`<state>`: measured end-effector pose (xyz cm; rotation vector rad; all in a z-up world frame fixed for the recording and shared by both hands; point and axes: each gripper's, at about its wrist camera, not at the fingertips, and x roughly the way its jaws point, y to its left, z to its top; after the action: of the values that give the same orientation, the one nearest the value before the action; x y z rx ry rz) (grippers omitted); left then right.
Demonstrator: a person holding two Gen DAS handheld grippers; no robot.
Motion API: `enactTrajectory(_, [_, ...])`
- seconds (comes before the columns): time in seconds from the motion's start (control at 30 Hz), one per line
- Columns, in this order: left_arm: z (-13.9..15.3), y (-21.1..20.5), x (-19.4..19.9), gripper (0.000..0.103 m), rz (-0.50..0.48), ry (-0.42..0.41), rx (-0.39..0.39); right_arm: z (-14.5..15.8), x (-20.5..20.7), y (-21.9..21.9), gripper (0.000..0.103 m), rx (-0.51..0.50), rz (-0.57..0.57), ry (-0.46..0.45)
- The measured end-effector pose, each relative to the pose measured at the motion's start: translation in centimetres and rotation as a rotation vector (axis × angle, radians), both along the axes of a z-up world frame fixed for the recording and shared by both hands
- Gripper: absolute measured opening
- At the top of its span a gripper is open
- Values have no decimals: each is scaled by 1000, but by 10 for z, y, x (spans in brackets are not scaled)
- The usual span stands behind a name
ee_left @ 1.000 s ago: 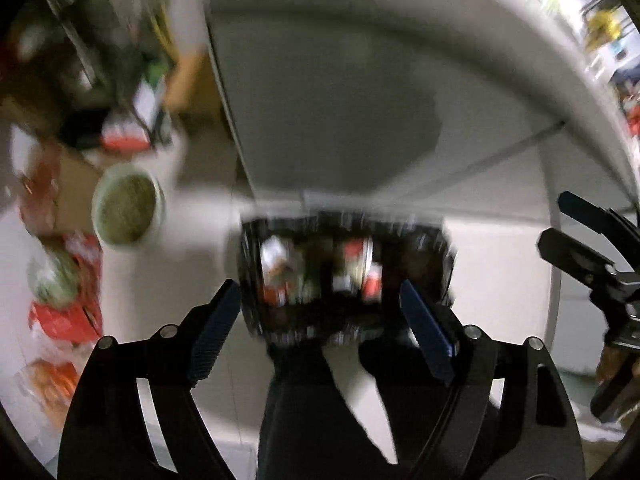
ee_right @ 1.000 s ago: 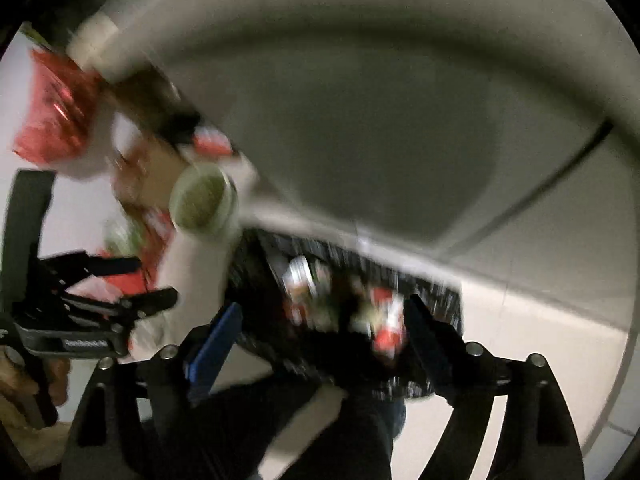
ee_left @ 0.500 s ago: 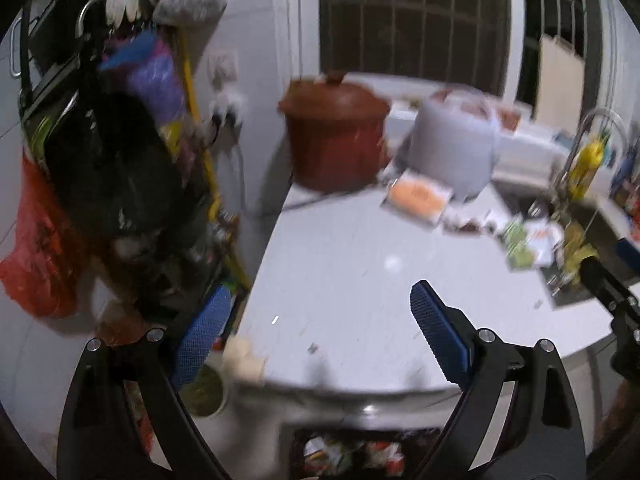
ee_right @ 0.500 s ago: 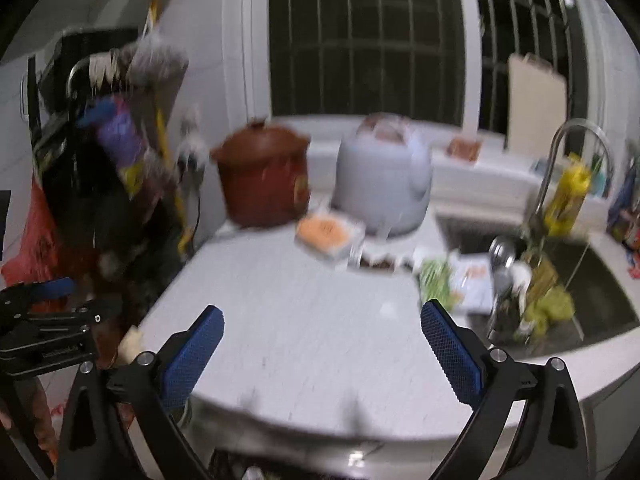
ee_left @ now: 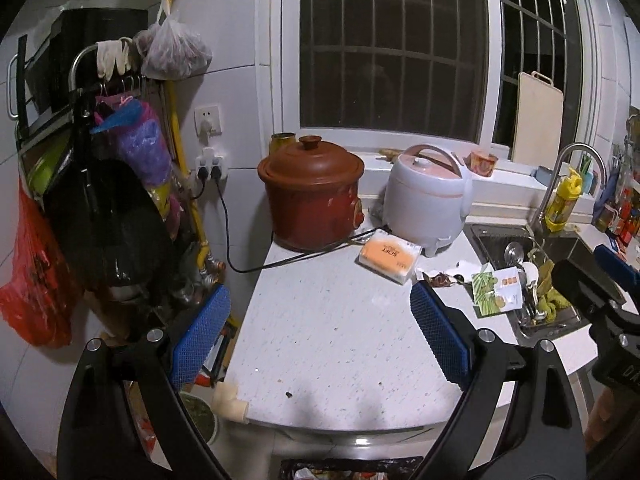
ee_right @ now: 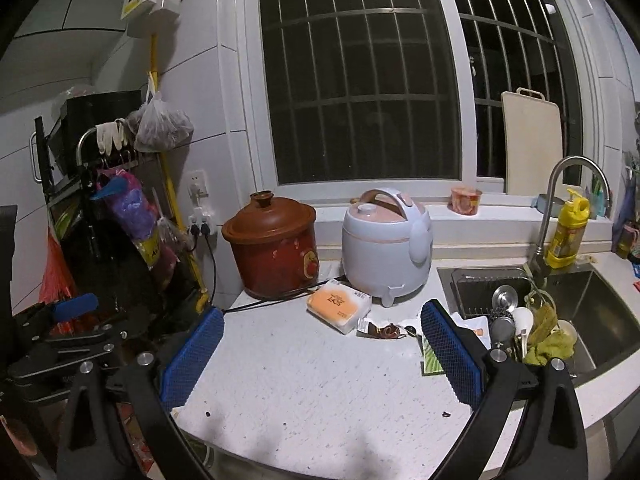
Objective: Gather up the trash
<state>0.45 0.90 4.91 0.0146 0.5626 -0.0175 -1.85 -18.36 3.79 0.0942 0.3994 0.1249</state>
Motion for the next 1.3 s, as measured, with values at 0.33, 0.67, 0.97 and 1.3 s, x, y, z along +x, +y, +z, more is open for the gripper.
enactTrajectory(0.33, [1, -1, 2, 89, 12, 9, 2, -5, 7, -5, 98, 14, 11, 35])
enactTrajectory(0.67, [-1, 3, 10, 89, 8, 28, -2, -9, 10, -8, 98, 23, 10, 53])
enactTrajectory(0.97, [-3, 3, 10, 89, 10, 37, -3, -10, 14, -6, 98, 30, 14, 65])
enactTrajectory(1.3, [-4, 3, 11, 89, 13, 43, -10, -13, 15, -6, 98, 37, 15, 76])
